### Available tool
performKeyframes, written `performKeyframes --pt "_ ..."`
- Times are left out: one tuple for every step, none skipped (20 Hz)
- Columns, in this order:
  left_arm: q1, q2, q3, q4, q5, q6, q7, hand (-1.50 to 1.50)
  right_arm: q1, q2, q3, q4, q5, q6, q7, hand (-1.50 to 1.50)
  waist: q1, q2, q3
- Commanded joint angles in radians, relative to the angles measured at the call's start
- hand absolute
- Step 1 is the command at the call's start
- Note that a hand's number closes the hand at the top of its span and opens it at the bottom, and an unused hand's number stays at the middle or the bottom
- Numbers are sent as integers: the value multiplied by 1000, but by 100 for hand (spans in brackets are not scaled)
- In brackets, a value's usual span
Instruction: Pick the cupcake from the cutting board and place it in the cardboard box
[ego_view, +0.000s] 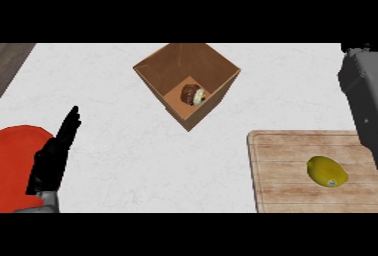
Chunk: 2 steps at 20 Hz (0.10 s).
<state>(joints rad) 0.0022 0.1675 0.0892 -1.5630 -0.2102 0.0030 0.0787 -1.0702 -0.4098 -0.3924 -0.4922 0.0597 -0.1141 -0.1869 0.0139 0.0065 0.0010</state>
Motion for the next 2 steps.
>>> performKeyframes --pt "-35 -1 7 11 2 1 23 0 46 -124 -20 10 -35 169 -19 -150 -6 -2 0" --pt "-43 -15 -13 7 -10 8 34 0 59 -164 -24 46 -28 206 -63 -150 1 2 0"
